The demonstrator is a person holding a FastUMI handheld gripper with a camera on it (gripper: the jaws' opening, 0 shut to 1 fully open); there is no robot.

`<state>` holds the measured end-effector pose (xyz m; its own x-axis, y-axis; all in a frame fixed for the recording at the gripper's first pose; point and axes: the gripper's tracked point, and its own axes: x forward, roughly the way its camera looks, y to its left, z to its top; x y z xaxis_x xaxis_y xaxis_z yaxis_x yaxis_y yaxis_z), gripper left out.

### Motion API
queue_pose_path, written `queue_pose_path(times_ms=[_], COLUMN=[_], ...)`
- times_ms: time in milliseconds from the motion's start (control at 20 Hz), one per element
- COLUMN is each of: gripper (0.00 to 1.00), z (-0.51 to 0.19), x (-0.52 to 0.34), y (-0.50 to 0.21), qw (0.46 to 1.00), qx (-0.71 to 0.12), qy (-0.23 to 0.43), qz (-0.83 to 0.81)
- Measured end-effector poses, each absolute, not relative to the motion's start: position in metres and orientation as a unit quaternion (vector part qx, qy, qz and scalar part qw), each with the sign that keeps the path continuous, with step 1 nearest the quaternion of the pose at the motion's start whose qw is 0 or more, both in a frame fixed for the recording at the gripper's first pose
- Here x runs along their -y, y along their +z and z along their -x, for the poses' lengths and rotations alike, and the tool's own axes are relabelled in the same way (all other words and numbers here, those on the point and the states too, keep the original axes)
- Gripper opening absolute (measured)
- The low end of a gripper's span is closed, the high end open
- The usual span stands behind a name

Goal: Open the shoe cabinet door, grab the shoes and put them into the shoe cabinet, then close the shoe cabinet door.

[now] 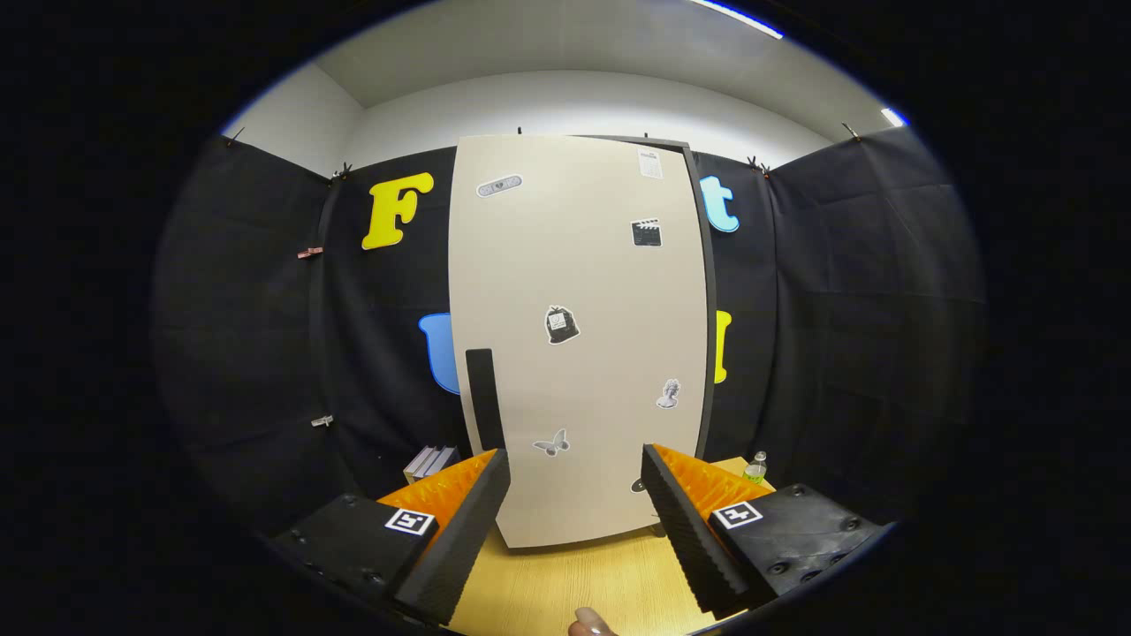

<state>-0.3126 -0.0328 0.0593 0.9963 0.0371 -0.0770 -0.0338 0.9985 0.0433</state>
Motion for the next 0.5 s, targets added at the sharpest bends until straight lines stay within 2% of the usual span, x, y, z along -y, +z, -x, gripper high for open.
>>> queue_pose_path(times_ms=[500], gripper=[0.98], z=[0.3074], x=[0.0351], y=[0.0564], qw=[0.999], qx=[-0.044], qy=[0.017], qz=[-0.019])
